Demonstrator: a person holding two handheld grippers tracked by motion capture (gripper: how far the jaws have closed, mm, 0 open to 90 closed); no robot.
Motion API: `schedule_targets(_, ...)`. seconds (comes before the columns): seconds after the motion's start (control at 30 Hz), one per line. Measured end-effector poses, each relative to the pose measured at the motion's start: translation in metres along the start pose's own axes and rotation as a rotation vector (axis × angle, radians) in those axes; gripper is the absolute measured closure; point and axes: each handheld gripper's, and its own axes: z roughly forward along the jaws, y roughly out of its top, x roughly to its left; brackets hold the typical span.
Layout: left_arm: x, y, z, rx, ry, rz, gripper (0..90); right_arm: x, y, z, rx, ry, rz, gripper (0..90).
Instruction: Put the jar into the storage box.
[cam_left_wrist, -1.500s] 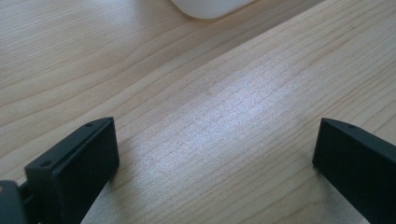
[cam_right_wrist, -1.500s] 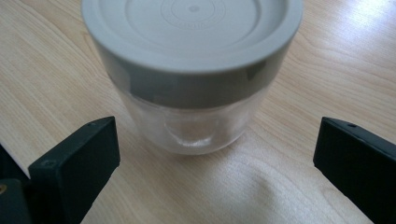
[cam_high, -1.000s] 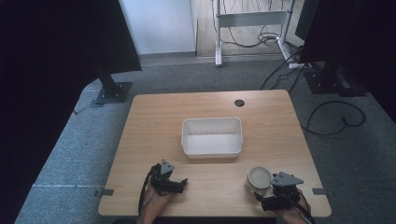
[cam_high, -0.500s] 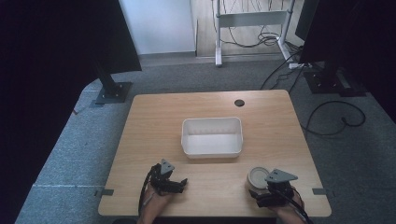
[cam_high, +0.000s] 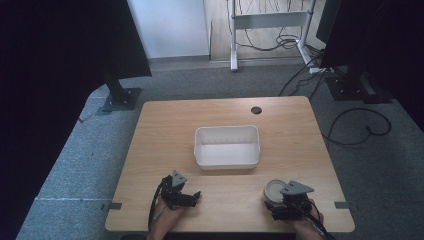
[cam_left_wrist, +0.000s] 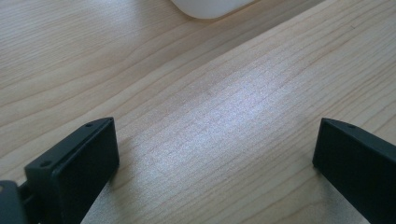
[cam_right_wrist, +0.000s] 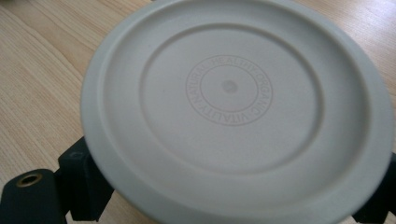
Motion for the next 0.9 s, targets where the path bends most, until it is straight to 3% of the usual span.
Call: schedule_targets(0.9,0.0,0.0,0.0,0.001,0.0,0.001,0.0,0.006,0.037,0.01,-0.038,0.008,-0.018,9.7)
